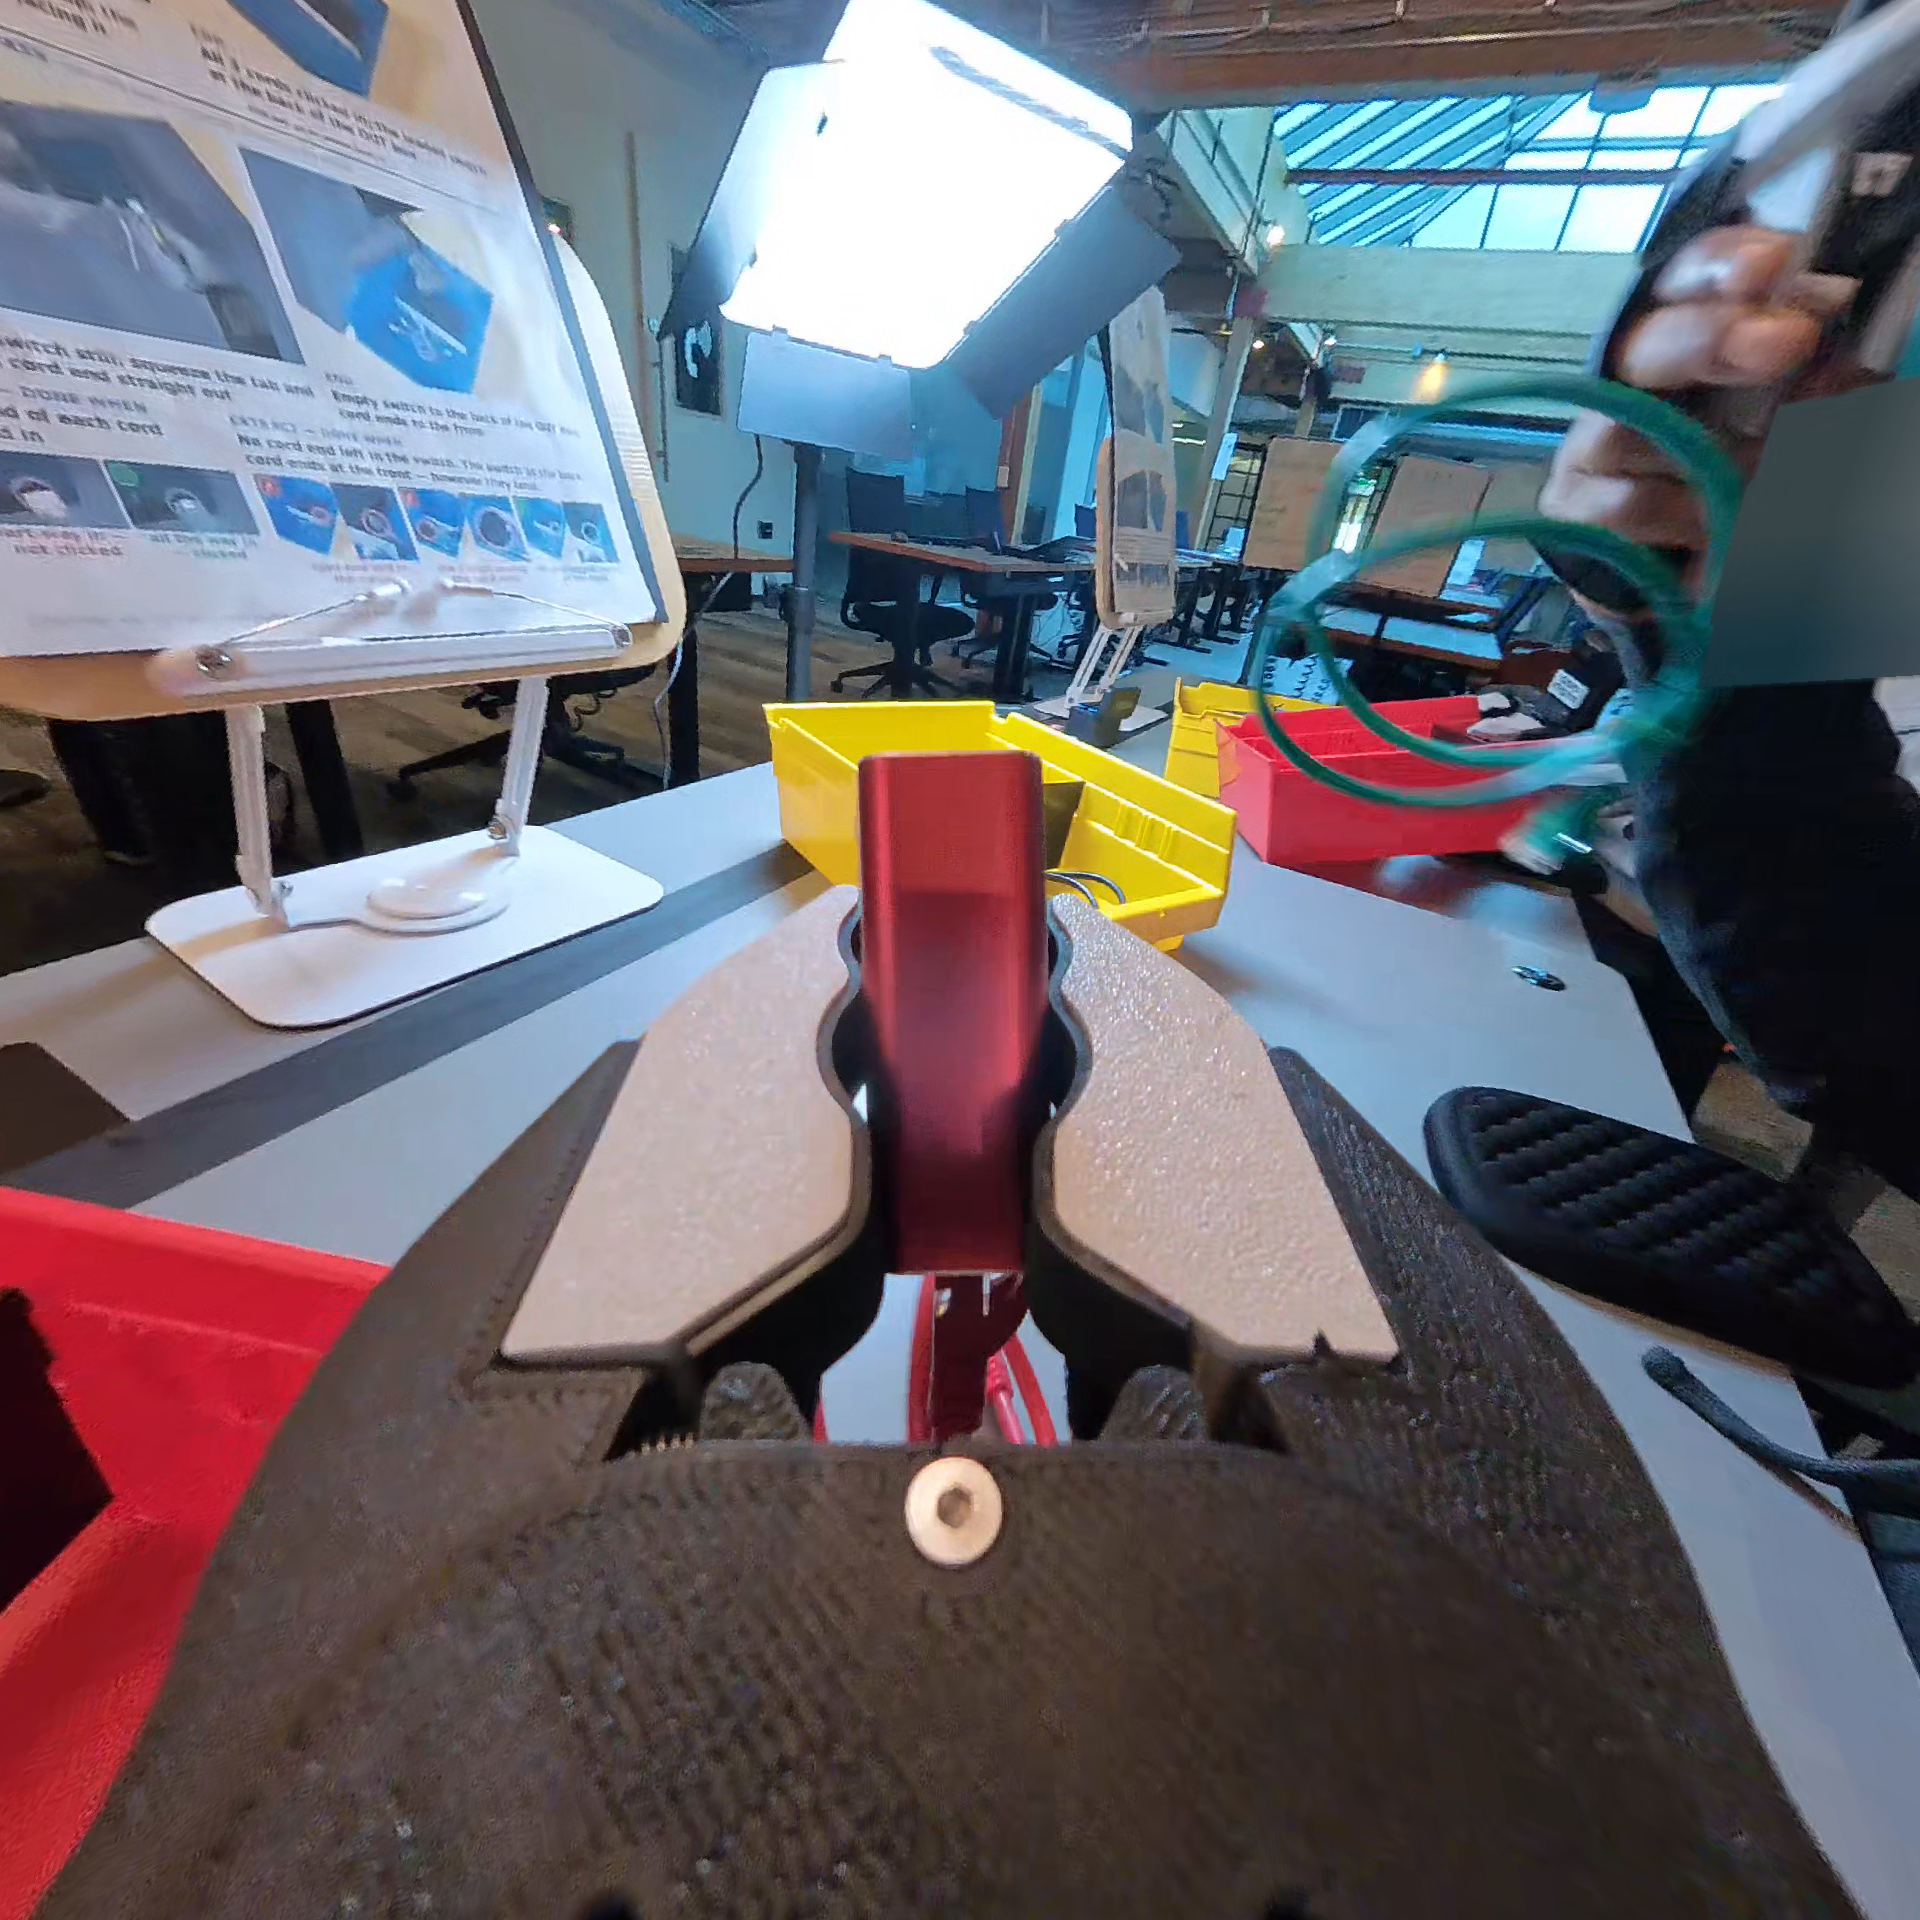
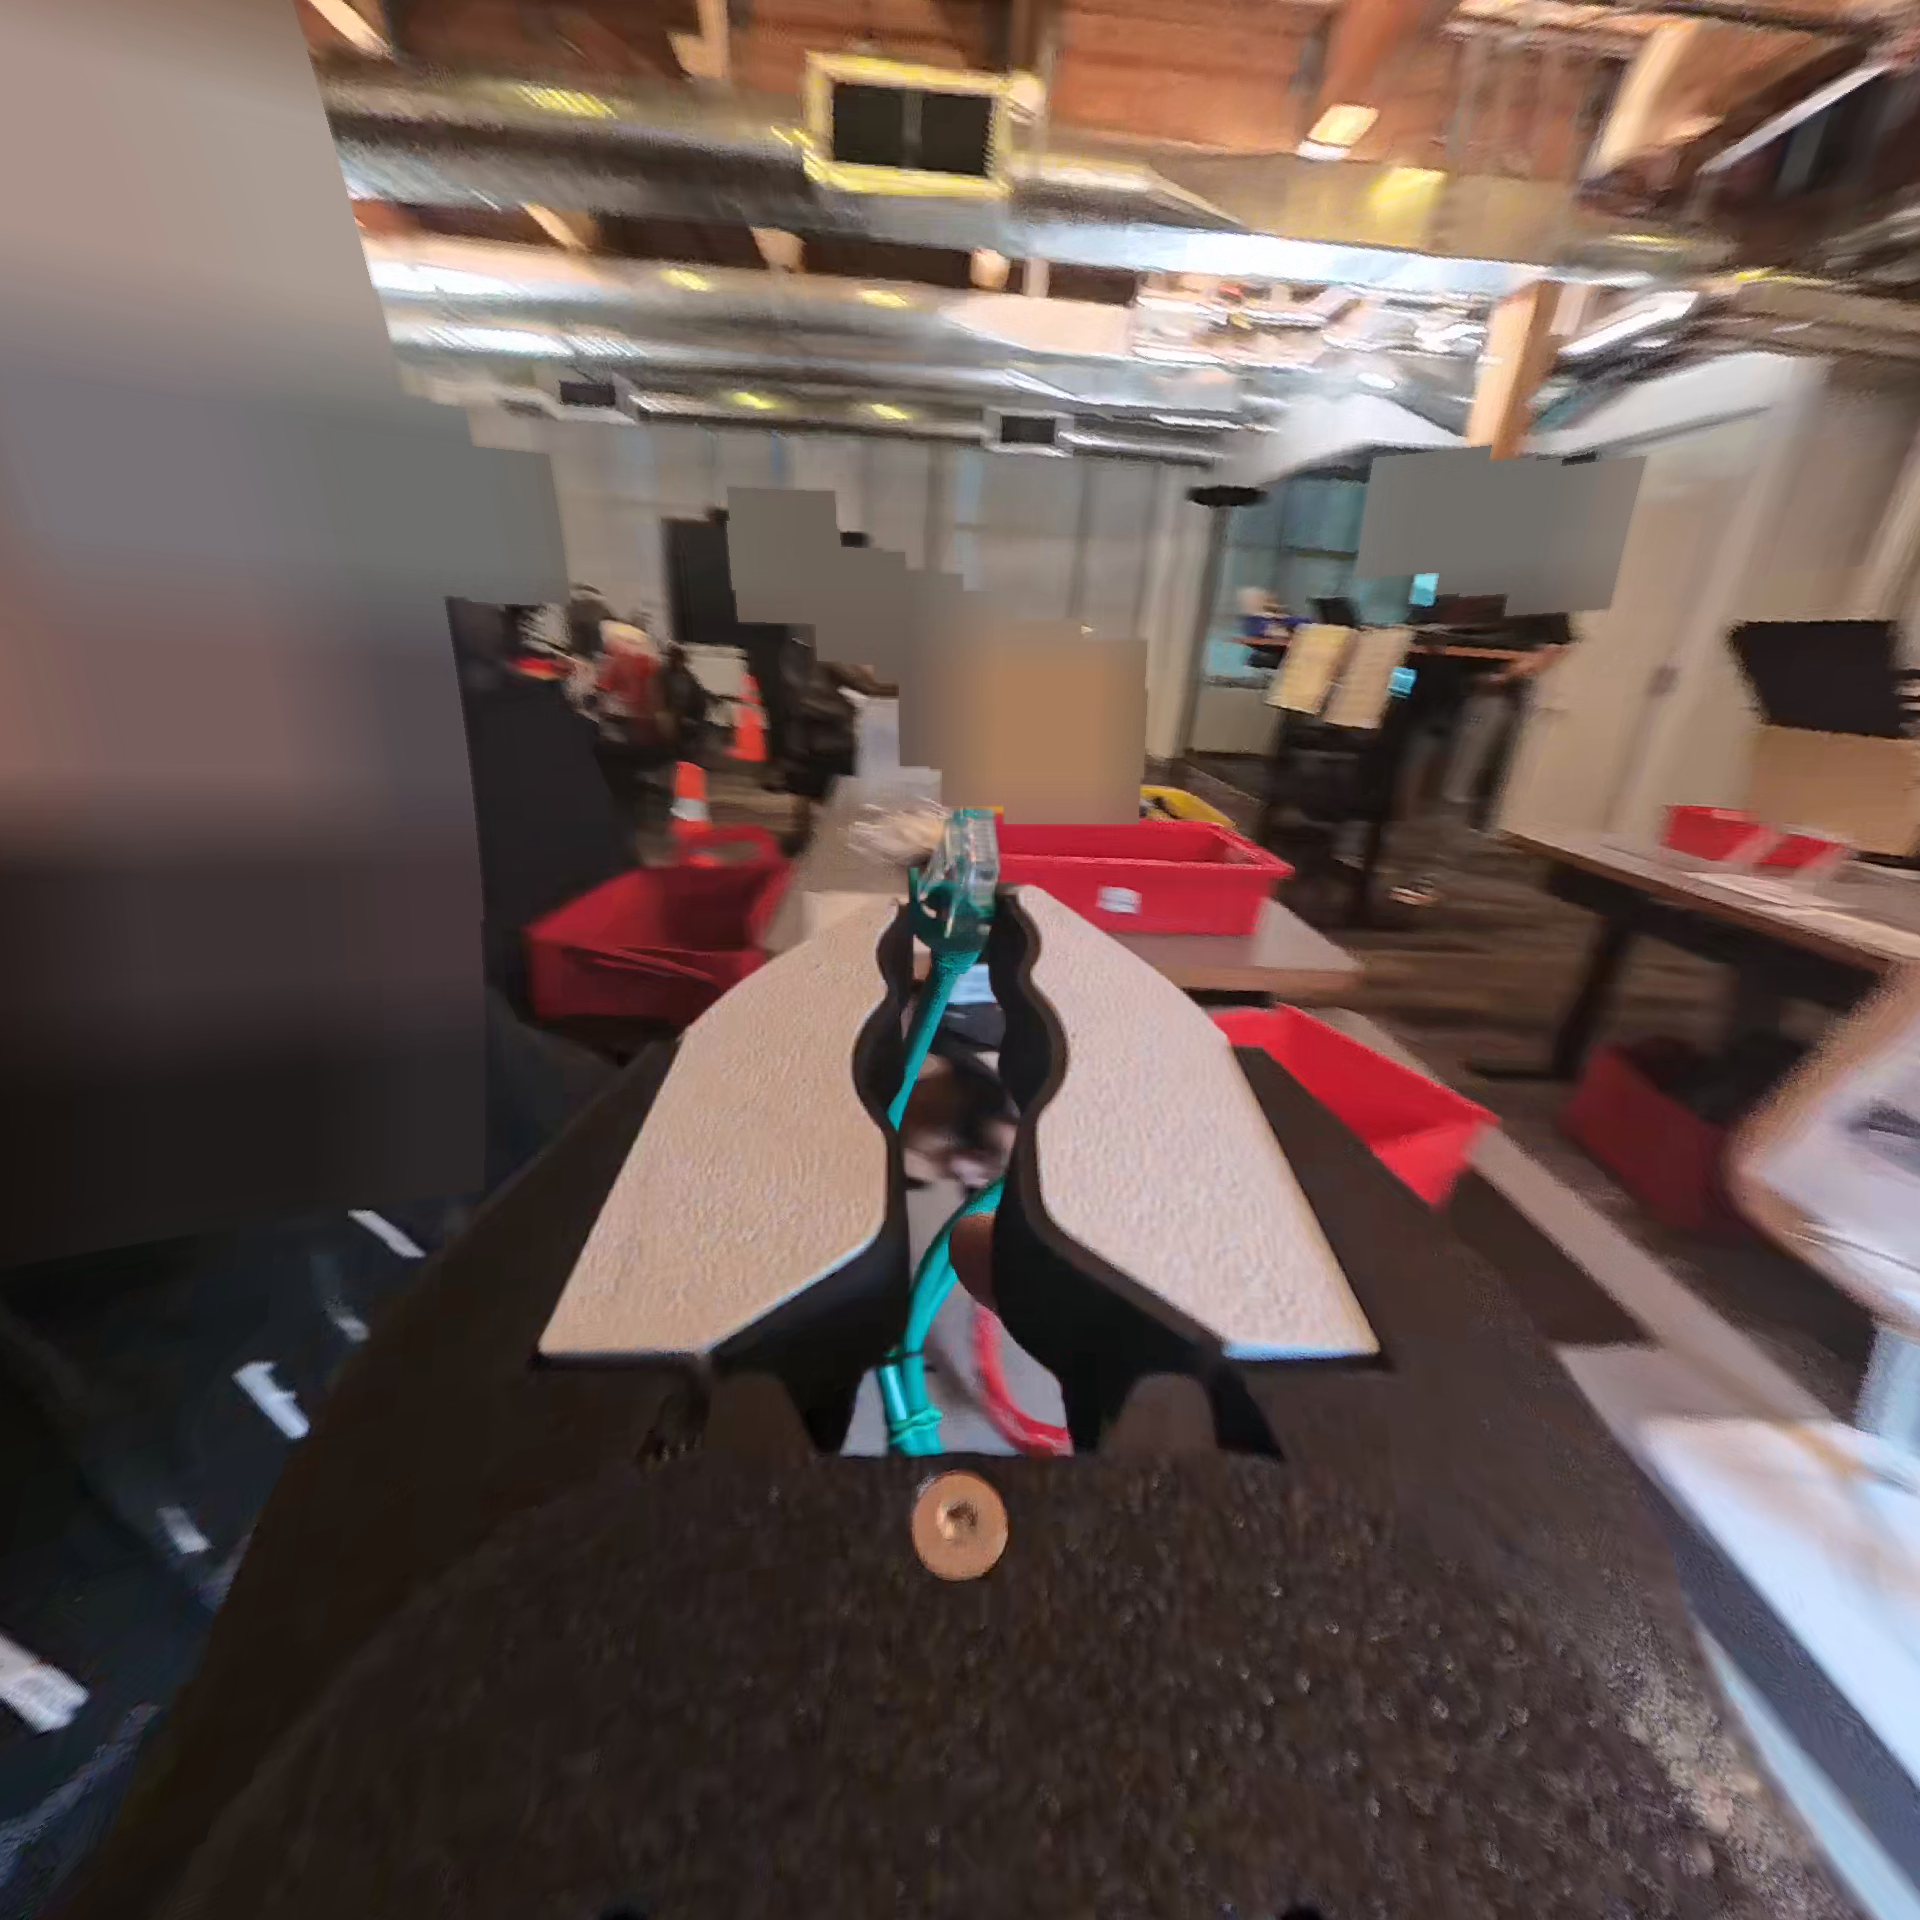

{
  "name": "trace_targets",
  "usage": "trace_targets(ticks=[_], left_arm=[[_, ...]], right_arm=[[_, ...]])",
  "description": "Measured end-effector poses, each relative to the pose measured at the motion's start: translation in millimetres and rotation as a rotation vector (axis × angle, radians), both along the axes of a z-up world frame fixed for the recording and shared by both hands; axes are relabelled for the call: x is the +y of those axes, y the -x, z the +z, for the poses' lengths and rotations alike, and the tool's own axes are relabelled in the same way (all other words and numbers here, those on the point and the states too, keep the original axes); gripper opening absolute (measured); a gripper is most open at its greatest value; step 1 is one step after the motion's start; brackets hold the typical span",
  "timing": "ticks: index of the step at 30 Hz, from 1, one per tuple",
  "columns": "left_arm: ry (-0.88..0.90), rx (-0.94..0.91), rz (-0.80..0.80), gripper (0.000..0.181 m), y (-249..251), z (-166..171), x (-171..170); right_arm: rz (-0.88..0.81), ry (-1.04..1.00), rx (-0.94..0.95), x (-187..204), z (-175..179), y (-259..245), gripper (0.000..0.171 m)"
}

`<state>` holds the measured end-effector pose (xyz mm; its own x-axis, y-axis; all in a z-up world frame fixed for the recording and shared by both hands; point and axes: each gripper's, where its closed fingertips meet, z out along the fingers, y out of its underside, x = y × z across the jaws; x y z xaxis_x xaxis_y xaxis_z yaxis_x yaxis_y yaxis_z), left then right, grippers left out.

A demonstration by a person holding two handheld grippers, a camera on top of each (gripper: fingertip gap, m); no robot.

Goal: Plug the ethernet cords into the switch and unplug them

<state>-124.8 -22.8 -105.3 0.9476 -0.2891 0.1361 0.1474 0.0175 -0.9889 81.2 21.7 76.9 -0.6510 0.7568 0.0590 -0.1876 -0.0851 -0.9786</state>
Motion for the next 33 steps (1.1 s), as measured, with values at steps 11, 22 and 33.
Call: trace_targets(ticks=[11, 22, 33], left_arm=[[-0.049, -0.032, -0.062, 0.029, -14, 14, -7], [-0.035, -0.060, -0.115, 0.029, -24, 14, -6], [-0.040, -0.136, -0.267, 0.029, -65, 18, 5]], right_arm=[[-0.701, -0.220, -0.496, 229, -136, 84, 0.014], [-0.879, -0.212, -0.686, 254, -239, 89, 0.045], [-0.115, -0.010, -0.340, -12, -189, 110, 0.042]])
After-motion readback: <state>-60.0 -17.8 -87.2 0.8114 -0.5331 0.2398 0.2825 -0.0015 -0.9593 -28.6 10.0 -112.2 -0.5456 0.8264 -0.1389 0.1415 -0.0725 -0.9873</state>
